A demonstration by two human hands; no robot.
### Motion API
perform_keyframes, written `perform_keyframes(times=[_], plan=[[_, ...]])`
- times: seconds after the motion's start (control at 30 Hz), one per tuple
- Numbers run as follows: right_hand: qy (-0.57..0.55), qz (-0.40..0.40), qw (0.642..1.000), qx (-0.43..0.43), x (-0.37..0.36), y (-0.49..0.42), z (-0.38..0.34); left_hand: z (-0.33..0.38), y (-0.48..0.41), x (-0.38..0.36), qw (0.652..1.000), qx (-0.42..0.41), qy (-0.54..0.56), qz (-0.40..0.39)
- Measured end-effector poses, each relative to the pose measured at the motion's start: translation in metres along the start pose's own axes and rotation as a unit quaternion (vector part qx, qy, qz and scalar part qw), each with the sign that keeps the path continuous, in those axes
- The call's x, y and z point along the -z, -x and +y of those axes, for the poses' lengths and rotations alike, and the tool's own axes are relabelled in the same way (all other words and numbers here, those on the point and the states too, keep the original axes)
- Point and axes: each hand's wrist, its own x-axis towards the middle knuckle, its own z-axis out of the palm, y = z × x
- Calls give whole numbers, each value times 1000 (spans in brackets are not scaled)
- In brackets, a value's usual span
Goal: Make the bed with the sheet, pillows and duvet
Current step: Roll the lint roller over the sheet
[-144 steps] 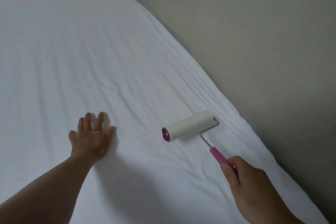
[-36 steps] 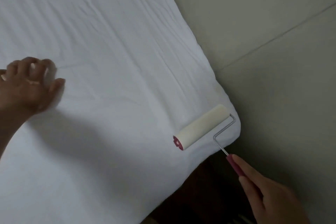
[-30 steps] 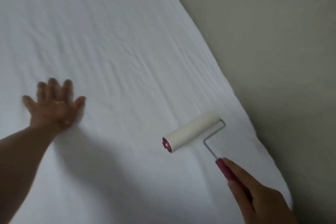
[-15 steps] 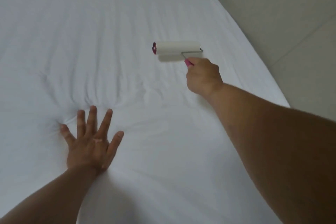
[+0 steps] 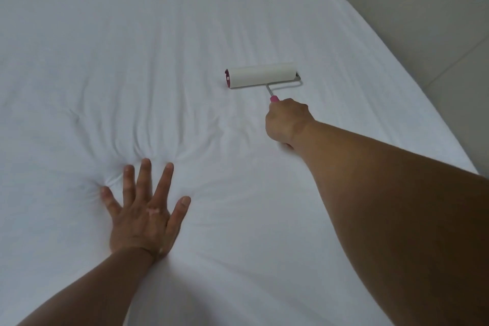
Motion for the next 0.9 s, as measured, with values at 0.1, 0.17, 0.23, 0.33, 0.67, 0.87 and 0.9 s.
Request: perform_keyframes(times=[0.1,0.17,0.23,0.33,0.67,0.87,0.9], plan=[[42,-2,999,19,-22,24,5,-1,-1,-1,1000,-2,-1,5],[37,10,999,21,-41,45,15,-1,-1,-1,1000,-2,-1,4],[29,20,999,24,-61,69,25,-1,-1,0,1000,-2,-1,2],[2,32,999,9,-83,104,35,-2,-4,4,1000,-9,5,-10],[-24,16,997,-70,-133,223,52,-11,-5,33,993,-52,-16,-108],[-60,-10,992,-108,-160,303,69,-15,71,38,986,-150,-10,-75],[-75,-6,990,-115,-163,318,71,-14,86,37,985,-161,0,-70]])
